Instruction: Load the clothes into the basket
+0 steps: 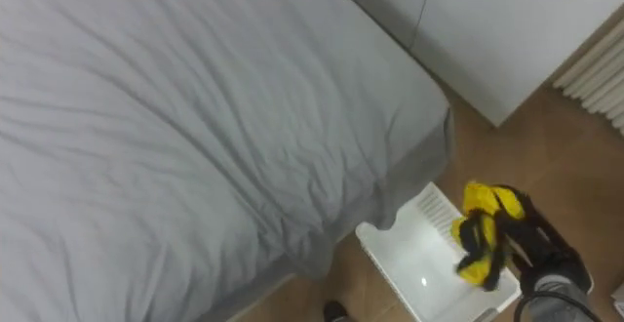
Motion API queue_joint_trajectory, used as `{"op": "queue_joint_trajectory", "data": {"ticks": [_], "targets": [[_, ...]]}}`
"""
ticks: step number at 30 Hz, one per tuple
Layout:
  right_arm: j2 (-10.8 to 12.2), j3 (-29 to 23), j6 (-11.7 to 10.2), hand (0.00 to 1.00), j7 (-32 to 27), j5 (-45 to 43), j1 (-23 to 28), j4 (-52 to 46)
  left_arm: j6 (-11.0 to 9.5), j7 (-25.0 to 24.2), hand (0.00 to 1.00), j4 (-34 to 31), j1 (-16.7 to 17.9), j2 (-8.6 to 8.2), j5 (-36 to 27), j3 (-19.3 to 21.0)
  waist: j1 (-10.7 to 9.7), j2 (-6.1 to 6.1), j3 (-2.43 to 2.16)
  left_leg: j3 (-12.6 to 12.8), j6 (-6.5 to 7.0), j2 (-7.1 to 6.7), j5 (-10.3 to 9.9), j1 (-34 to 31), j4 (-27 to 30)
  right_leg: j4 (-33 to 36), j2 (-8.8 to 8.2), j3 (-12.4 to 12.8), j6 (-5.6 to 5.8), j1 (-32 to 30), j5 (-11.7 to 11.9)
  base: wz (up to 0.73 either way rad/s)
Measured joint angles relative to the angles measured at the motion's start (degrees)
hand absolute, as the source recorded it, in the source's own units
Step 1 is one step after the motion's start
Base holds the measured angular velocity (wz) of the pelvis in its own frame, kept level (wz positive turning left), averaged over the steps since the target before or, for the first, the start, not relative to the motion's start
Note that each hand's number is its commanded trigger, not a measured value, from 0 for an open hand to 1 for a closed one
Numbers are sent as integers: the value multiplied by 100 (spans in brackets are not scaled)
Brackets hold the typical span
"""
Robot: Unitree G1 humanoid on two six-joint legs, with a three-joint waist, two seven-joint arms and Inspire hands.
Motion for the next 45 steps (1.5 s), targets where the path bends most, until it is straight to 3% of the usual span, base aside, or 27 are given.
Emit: {"op": "queue_joint_trajectory", "data": {"ticks": [4, 17, 24, 30, 35, 37, 42, 45], "targets": [[0, 15, -54, 0, 2, 235, 2, 145, -4, 1, 0, -3, -62, 7, 0, -49, 0, -72, 47, -38, 0, 3, 2, -54, 42, 17, -9, -23, -8, -37, -13, 3], [-18, 209, -203, 0, 8, 361, 3, 323, -170, 1, 0, -16, -70, 82, -9, -127, 0, -173, 82, -274, -1, -7, 2, 37, 122, -52, -86, -295, -22, 207, -73, 10], [-57, 227, -212, 0, 2, 777, 170, 411, -249, 2, 0, -53, -6, 160, 64, -230, 9, -240, 51, -416, -2, -8, 1, 97, 115, -126, -88, -401, -37, 340, -54, 10], [-60, 231, -226, 0, 80, 933, 473, 392, -360, 3, 0, -100, 185, 179, 80, -112, 9, -307, 21, -595, -14, -7, 7, 487, 60, -435, -117, -636, -64, 918, -39, 15], [216, 296, -243, 0, 257, 1221, 926, 118, -408, 5, 0, -104, 277, 208, 197, -36, 100, -538, -72, -815, -43, -19, 8, 882, -18, -710, -138, -884, -82, 1493, -54, 26], [409, 580, -271, 0, 263, 1202, 1191, 119, -414, 27, 0, -194, 356, 213, 326, -34, 262, -654, -136, -952, -76, -24, -13, 1136, -57, -914, -139, -1011, -87, 1859, -35, 29], [798, 978, -210, 0, 377, 912, 1296, -47, -418, 175, 0, -555, 450, 76, 503, 17, 494, -696, -136, -1232, -80, -75, -18, 1336, -122, -1194, -162, -1271, -54, 2254, 32, 27], [973, 1418, -190, 0, 388, 755, 1287, -258, -533, 399, 0, -559, 451, -39, 577, 7, 671, -746, -119, -1366, -80, -123, -18, 1487, -189, -1230, -182, -1344, -35, 2431, 23, 20]]}}
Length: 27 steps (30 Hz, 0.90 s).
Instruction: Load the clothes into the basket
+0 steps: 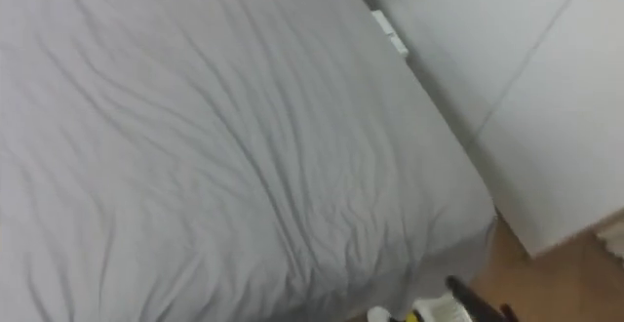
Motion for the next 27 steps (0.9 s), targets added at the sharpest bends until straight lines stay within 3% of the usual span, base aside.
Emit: {"op": "queue_joint_trajectory", "data": {"ticks": [5, 10, 15, 21, 27], "targets": [[345, 474, 3, 0, -30, -807, -131, -46, -193, 238, 0, -4, -21, -88, -10, -19, 245, -108, 7, -202, -2, -37, -2, 93, -5, -111, -17, -202, -2, 226, -1, 24], [469, 621, -22, 0, -227, -1583, -103, 117, -331, 389, 0, -3, -34, -288, 15, 191, 294, -101, 12, -514, 5, -137, -6, 147, -20, -226, -88, -509, 28, 460, -32, 35], [509, 672, -47, 0, -348, -1745, 98, 259, -361, 486, 0, -134, 48, -316, 130, 298, 299, -171, -9, -767, 21, -215, -17, 186, -20, -299, -125, -719, 65, 641, -94, 27], [533, 667, -227, 0, -399, -2177, 288, 458, -368, 592, 0, -166, 128, -462, 357, 714, 452, -176, -17, -895, 43, -270, -32, 242, -34, -305, -145, -740, 84, 729, -148, 12], [526, 663, -239, 0, -481, -2095, 452, 439, -361, 632, 0, -233, 328, -460, 358, 983, 603, -130, -42, -933, 63, -286, -128, 329, 10, -311, -151, -734, 118, 792, -181, 2]]}}
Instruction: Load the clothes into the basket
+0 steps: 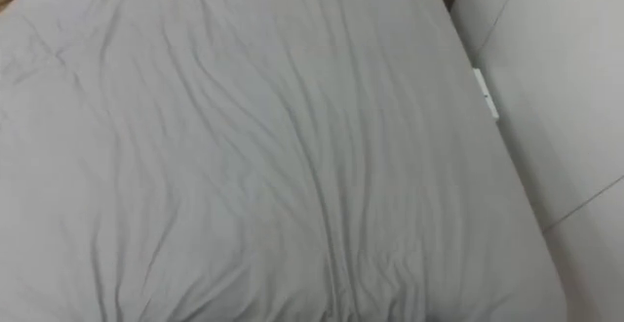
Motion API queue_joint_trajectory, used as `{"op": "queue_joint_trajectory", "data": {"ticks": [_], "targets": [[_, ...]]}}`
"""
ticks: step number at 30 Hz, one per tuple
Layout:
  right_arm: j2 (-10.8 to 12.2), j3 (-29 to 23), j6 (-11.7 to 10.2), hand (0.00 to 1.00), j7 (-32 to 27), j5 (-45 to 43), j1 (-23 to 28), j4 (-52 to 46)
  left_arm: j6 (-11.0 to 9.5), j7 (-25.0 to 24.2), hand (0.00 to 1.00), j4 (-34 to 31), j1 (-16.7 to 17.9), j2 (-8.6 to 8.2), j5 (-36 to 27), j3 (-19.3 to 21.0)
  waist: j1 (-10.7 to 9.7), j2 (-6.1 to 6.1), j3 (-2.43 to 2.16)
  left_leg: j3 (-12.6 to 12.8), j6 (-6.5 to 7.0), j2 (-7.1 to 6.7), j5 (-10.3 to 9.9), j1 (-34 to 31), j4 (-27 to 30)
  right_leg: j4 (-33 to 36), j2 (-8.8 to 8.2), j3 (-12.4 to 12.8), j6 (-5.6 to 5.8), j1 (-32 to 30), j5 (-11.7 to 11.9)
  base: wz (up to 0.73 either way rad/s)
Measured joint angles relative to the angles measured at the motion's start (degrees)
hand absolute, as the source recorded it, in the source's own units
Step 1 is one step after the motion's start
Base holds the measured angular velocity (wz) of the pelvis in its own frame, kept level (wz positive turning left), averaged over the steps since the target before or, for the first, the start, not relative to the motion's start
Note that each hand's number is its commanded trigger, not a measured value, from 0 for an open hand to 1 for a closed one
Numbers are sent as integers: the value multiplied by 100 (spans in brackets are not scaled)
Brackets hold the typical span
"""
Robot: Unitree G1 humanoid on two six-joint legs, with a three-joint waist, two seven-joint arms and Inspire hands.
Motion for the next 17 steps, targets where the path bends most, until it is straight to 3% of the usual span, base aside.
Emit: {"op": "queue_joint_trajectory", "data": {"ticks": [8, 17], "targets": [[-51, 14, -47, 0, 10, -81, 53, 0, 3, -11, 0, 19, 41, -25, 56, -9, -8, 90, -22, 98, 14, 22, -41, 130, -52, 26, 3, 96, 2, 94, 1, -6], [-112, 15, -61, 0, 76, -242, 68, 2, 47, -4, 0, 5, -77, -50, 688, -9, -52, 136, -11, 135, 24, 25, -88, 185, -41, 29, 12, 200, 4, 138, 1, -3]]}}
